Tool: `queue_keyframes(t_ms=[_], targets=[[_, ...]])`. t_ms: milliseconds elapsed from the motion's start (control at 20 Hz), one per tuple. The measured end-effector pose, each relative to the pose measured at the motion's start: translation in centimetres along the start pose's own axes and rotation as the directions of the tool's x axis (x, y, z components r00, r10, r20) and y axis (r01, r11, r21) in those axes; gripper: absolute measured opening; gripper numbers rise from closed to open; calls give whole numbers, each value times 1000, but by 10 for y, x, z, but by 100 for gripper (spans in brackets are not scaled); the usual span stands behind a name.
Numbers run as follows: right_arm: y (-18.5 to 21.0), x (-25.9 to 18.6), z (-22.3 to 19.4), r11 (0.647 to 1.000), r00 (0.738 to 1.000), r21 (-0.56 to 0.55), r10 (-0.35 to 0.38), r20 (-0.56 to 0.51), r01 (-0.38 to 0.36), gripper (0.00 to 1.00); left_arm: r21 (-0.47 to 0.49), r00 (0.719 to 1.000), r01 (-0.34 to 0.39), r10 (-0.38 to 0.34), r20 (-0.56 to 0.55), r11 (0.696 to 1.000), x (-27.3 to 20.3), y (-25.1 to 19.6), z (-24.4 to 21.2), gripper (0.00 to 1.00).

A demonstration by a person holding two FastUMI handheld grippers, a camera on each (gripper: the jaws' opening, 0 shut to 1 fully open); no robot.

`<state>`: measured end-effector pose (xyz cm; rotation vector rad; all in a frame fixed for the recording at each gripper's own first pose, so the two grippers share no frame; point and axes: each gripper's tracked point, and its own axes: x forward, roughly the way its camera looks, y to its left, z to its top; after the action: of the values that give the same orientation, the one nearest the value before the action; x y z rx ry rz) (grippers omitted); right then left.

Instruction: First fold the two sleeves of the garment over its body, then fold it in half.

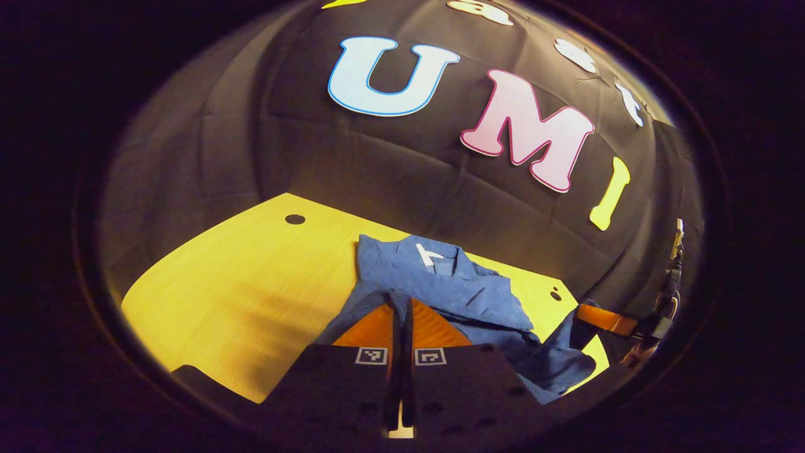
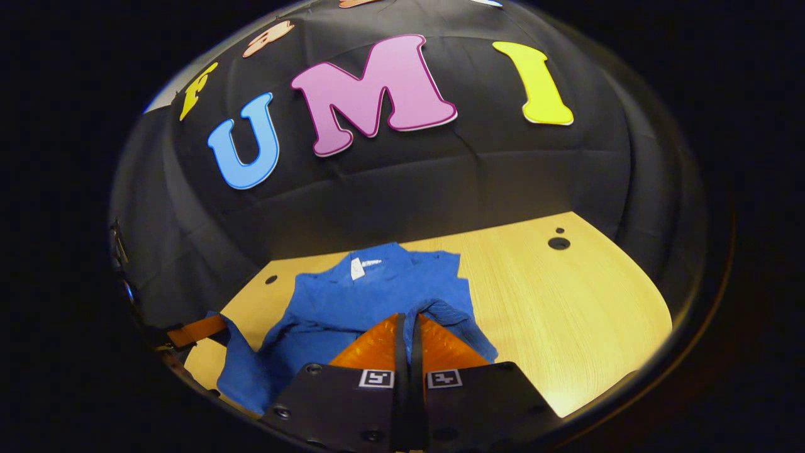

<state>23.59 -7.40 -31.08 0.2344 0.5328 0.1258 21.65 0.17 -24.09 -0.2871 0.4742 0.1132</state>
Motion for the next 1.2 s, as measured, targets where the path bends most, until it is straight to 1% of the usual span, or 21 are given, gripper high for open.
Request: queue_keyframes(t_ms=[100,250,350,450,500,550,600,650,700,800,950,1000,1050,1100,1150,1200], targets=[[3,20,24,1000,999,-6,17,44,-16,4,18,999,1,-2,44,1000,14,-4,20,0],[5,52,64,999,992,-22,30,124,-27,4,81,992,-23,13,128,996,48,-1,61,0],[-2,73,91,1000,982,-30,3,190,3,4,92,982,-68,51,181,993,74,7,88,0],[-8,101,108,999,974,-36,-18,225,26,5,113,971,-83,54,235,990,96,6,110,0],[-11,114,112,999,973,-33,-24,231,33,4,133,955,-99,57,291,986,108,8,126,0],[-14,127,115,999,970,-31,-34,239,42,4,152,950,-102,51,309,983,125,9,136,0],[-20,140,118,998,966,-28,-43,255,52,4,170,948,-103,45,316,980,142,8,144,0],[-26,155,122,997,959,-22,-62,275,71,4,189,951,-98,36,308,977,162,5,146,0],[-31,169,122,997,959,-10,-71,275,77,4,198,958,-96,36,286,975,177,5,145,0],[-37,197,122,996,957,8,-91,274,92,4,190,956,-99,40,290,977,202,7,147,0],[-55,237,112,987,957,-11,-154,247,161,5,213,938,-143,64,340,967,235,24,148,0],[-59,244,106,985,959,-7,-166,230,173,6,226,939,-140,57,338,964,245,26,144,3],[-63,251,100,984,960,4,-174,218,178,9,238,946,-122,41,321,963,251,24,137,2],[-61,253,94,987,966,19,-160,201,160,29,247,951,-118,38,306,962,258,23,130,28],[-60,252,90,988,970,22,-156,188,154,46,255,952,-139,58,299,957,260,26,126,56],[-63,248,90,985,965,9,-171,199,173,64,262,952,-161,80,295,952,256,27,122,85]])
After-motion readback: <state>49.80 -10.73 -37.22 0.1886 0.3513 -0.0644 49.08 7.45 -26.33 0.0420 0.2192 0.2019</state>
